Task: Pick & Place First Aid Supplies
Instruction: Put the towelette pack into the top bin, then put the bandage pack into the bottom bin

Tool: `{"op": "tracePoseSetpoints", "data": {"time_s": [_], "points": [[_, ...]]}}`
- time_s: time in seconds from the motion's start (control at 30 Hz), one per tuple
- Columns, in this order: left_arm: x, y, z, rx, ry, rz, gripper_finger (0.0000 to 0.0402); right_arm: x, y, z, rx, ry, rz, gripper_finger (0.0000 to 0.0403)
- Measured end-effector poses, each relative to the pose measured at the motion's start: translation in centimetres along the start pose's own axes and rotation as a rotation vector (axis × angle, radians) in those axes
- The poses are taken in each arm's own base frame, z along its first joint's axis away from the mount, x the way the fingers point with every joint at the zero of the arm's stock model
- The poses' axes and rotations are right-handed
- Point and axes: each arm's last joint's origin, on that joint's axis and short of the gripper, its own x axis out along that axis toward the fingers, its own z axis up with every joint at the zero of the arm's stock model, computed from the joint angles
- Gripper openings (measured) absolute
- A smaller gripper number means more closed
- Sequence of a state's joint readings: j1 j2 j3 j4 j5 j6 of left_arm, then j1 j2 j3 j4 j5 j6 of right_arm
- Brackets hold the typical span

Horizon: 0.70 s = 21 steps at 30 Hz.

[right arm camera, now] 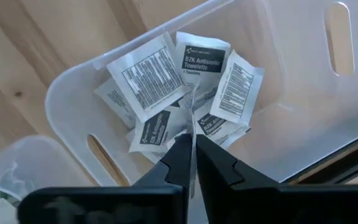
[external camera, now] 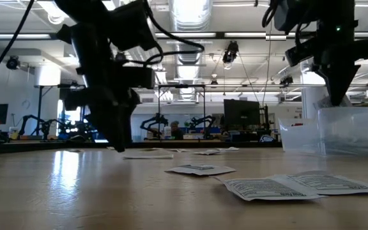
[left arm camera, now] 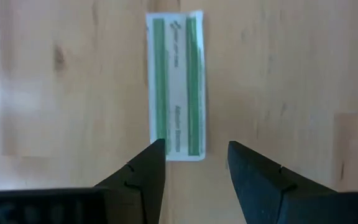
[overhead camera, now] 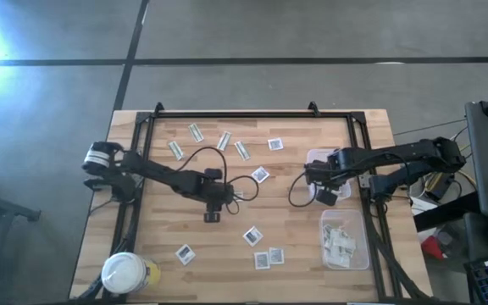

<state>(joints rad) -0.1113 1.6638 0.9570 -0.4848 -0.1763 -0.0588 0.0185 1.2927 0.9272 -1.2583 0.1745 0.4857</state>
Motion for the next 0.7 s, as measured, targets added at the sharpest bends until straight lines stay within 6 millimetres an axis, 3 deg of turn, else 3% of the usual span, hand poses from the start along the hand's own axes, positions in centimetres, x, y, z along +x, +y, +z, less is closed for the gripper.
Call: {"op": "tracePoseSetpoints", "data": {"time_s": [0.33, 0.7], "points": [[0.7, 0.2, -0.1, 0.019, -0.011, 0.003, 0.0168, -0.2, -0.2, -0.3, -0.040, 0.007, -0.017, 0.0093], [1.9, 2.3, -1.2, -0.052, -0.011, -0.033, 0.0167, -0.2, -0.2, -0.3, -0.037, 0.007, -0.016, 0.0118]]}}
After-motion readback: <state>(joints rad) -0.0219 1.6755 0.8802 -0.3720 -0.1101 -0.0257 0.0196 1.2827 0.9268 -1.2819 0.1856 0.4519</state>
